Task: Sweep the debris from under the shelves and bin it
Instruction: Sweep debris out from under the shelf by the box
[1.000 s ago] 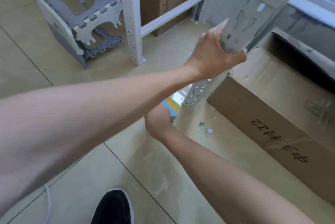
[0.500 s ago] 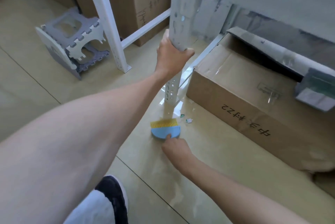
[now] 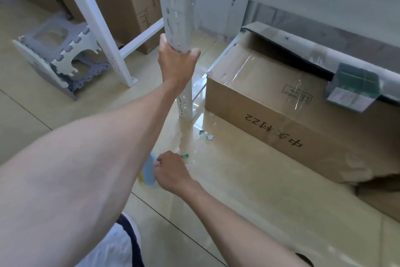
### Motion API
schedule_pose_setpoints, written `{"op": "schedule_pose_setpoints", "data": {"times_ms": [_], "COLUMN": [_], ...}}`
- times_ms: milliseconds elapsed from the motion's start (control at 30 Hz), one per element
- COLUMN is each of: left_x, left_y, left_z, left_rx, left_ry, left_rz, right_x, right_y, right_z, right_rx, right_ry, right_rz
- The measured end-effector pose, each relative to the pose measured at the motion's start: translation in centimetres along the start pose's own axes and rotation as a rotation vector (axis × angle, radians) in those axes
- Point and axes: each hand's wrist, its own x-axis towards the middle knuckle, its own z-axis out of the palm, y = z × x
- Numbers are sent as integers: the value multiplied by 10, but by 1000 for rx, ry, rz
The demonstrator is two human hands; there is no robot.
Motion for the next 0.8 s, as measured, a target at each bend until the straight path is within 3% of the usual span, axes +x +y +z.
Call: {"op": "schedule_pose_setpoints", "data": {"times_ms": [133,233,633,800], "left_x": [1,0,-1,-3], "left_y": [-4,-5,-5,-5], "left_z": [3,3,2,4], "left_rx": [8,16,23,27], "left_ry": [3,20,21,34], "left_rz": [24,31,39,54], "right_x": [7,10,-4,-12], "right_y": [36,53,112,124], "right_z": [1,-14,-111,-131], "right_rx": [183,220,75,31], "right_ry": [59,98,405,471], "right_rz": [302,431,618,542]}}
